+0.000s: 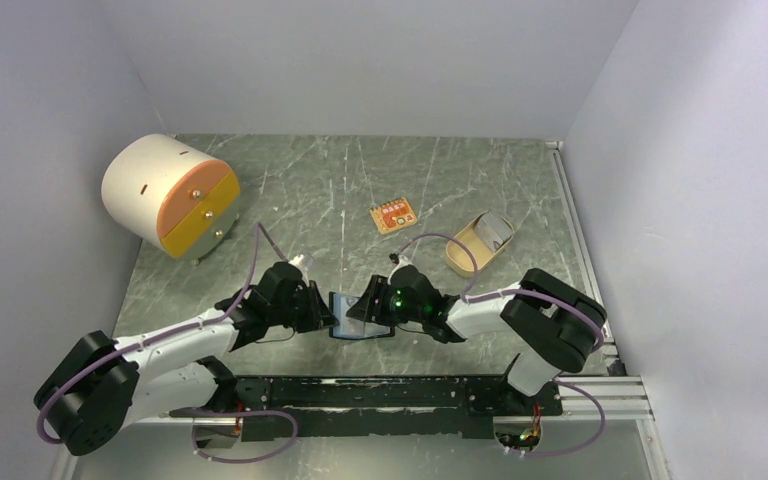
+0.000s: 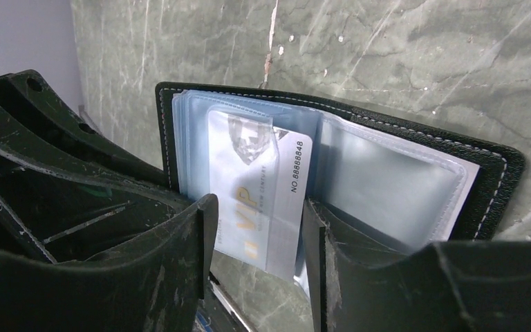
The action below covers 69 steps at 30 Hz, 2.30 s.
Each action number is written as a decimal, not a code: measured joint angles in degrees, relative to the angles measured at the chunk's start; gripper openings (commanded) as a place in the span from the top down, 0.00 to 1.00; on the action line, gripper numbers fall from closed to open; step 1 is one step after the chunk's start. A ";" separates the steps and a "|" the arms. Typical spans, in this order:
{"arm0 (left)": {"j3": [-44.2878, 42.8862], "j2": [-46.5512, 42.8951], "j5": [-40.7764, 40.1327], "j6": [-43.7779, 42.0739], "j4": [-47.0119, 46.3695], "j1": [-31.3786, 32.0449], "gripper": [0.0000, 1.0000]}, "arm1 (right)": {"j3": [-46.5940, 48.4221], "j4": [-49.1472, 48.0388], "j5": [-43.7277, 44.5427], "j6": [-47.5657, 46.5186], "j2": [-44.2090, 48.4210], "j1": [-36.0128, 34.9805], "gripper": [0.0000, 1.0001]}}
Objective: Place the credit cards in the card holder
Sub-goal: Insert the credit card into the card holder.
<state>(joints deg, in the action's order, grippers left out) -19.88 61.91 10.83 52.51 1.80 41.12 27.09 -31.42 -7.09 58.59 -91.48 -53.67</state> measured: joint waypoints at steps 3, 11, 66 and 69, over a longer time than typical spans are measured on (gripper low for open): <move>0.00 -0.46 0.15 0.22 -0.24 0.00 0.84 | -0.59 -1.14 -0.42 0.55 -0.02 -0.04 0.51; 0.00 -0.74 0.50 0.39 -0.22 -0.07 0.84 | -1.14 -6.75 -2.32 1.95 -2.84 0.07 0.51; 4.79 -10.69 2.86 2.54 -5.62 -0.61 0.76 | -7.58 -31.76 -8.22 7.82 -10.14 1.81 0.62; 5.27 -10.38 3.50 2.45 -6.40 -0.59 0.71 | -7.74 -33.68 -8.92 8.46 -11.41 1.92 0.65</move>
<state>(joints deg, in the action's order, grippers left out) -14.61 51.53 14.33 54.96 -4.60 40.53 19.35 -65.10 -16.01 67.05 -102.89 -51.75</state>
